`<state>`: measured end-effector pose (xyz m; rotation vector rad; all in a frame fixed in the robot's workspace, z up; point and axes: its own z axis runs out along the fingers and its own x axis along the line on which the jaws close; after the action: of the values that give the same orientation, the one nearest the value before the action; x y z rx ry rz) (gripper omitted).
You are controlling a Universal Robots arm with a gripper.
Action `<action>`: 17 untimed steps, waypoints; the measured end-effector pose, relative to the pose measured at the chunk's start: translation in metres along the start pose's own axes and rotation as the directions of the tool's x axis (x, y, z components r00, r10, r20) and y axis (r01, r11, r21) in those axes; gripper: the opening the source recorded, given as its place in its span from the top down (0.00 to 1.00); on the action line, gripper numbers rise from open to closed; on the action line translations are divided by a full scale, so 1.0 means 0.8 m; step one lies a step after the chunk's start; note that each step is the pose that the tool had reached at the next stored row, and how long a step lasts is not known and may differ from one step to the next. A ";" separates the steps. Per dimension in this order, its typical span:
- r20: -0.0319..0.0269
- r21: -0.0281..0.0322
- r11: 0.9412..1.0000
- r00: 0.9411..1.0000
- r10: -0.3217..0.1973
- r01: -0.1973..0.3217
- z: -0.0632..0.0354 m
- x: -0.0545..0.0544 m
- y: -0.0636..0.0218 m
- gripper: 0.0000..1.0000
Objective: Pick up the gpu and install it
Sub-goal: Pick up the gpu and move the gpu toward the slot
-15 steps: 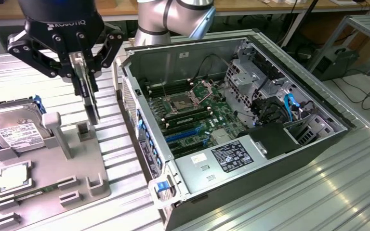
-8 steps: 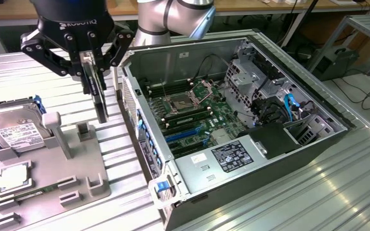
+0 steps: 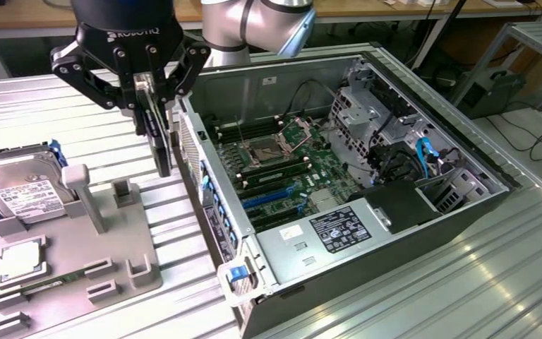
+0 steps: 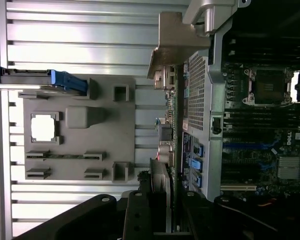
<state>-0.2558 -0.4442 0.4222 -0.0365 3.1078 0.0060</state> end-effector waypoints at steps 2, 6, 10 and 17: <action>0.000 0.000 1.000 1.000 0.000 0.000 0.000 -0.003 0.000 0.72; 0.000 0.000 1.000 1.000 0.000 0.000 0.000 -0.008 0.000 0.72; 0.000 0.000 1.000 1.000 0.000 0.000 0.001 -0.015 0.000 0.72; 0.000 0.000 1.000 1.000 0.000 0.000 0.001 -0.024 -0.001 0.72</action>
<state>-0.2363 -0.4442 0.4219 -0.0365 3.1078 0.0060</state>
